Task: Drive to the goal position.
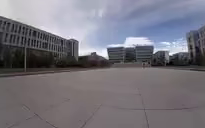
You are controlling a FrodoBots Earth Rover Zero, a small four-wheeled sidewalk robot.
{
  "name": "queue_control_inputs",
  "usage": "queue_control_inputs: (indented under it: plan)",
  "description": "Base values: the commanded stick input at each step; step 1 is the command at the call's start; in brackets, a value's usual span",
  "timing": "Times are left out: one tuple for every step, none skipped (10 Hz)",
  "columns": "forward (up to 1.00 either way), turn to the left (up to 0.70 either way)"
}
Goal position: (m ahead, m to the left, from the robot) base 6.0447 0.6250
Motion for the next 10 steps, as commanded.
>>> queue_control_inputs:
  plan:
    - [0.7, 0.0]
    - [0.7, 0.0]
    - [0.7, 0.0]
    - [0.7, 0.0]
    - [0.7, 0.0]
    - [0.7, 0.0]
    - [0.7, 0.0]
    - [0.7, 0.0]
    - [0.7, 0.02]
    - [0.7, 0.02]
